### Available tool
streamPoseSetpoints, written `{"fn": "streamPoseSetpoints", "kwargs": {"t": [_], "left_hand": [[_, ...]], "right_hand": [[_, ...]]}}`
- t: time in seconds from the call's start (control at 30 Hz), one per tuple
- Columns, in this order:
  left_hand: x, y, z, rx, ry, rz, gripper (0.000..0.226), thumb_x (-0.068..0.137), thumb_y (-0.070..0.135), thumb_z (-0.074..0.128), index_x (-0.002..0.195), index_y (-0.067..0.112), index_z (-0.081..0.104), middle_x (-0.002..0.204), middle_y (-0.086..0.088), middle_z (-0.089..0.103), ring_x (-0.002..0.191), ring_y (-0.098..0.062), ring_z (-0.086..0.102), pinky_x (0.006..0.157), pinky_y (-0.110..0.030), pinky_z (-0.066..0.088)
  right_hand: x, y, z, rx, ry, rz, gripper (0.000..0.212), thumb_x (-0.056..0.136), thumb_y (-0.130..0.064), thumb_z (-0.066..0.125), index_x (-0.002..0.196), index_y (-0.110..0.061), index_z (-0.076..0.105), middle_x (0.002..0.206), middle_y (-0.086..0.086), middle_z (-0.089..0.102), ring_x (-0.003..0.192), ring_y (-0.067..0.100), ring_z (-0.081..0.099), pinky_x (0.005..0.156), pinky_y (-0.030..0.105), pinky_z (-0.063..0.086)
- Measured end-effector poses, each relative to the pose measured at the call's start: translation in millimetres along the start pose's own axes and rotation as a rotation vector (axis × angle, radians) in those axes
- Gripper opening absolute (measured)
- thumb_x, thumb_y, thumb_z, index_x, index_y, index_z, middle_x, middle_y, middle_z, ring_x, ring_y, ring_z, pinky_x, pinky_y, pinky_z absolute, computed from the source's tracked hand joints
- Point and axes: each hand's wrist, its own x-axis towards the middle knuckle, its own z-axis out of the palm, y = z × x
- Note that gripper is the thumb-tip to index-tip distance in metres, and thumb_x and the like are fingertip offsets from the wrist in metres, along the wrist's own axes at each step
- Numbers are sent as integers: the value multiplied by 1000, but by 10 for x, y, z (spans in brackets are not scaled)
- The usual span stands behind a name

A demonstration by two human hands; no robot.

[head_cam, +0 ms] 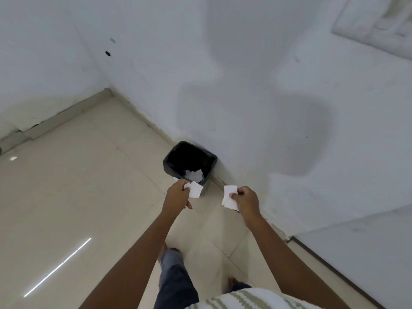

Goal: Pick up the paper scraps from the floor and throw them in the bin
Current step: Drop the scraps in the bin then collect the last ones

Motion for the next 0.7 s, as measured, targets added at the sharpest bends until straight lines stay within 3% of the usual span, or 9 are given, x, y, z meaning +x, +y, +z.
{"fn": "streamPoseSetpoints", "kwargs": {"t": [0.1, 0.2, 0.33, 0.5, 0.6, 0.7], "left_hand": [[443, -47, -229, 41, -30, 13, 22, 90, 5, 38, 104, 3, 56, 92, -18, 59, 40, -18, 51, 53, -30, 44], [845, -118, -522, 93, -88, 22, 20, 90, 7, 40, 99, 1, 56, 85, -16, 57, 45, -18, 46, 48, -29, 42], [1237, -165, -867, 144, -152, 36, 20, 89, 8, 40, 97, -1, 56, 86, -19, 61, 50, -17, 46, 46, -26, 35], [1801, -176, -1142, 178, -218, 7, 22, 90, 11, 40, 102, 3, 58, 92, -14, 62, 69, -24, 55, 57, -30, 42], [2113, -131, -1131, 179, -244, -2, 22, 91, 12, 40, 100, 3, 59, 87, -13, 60, 63, -22, 54, 56, -30, 42], [2458, -141, -1047, 172, -246, -39, 22, 92, 10, 40, 99, 1, 59, 83, -14, 60, 53, -18, 52, 47, -25, 42]], "right_hand": [[237, -178, 364, 26, 35, 31, 6, 85, -10, 58, 88, -8, 54, 98, 14, 60, 84, 27, 55, 52, 26, 43], [384, -367, 775, 46, 73, 78, 10, 86, -10, 57, 95, -5, 57, 97, 12, 58, 83, 26, 54, 47, 24, 39], [533, -557, 1164, 74, 132, 107, 21, 87, -11, 58, 105, -2, 60, 97, 12, 58, 82, 26, 52, 49, 24, 38], [788, -734, 1572, 132, 215, 150, 22, 86, -15, 60, 105, -4, 63, 91, 8, 57, 81, 25, 51, 58, 27, 37], [1060, -789, 1703, 122, 218, 183, 21, 86, -19, 61, 83, 2, 63, 72, 10, 51, 61, 21, 41, 50, 25, 28], [1429, -795, 1831, 76, 200, 201, 46, 86, -19, 60, 48, -13, 37, 52, 3, 33, 47, 18, 27, 48, 26, 23]]}}
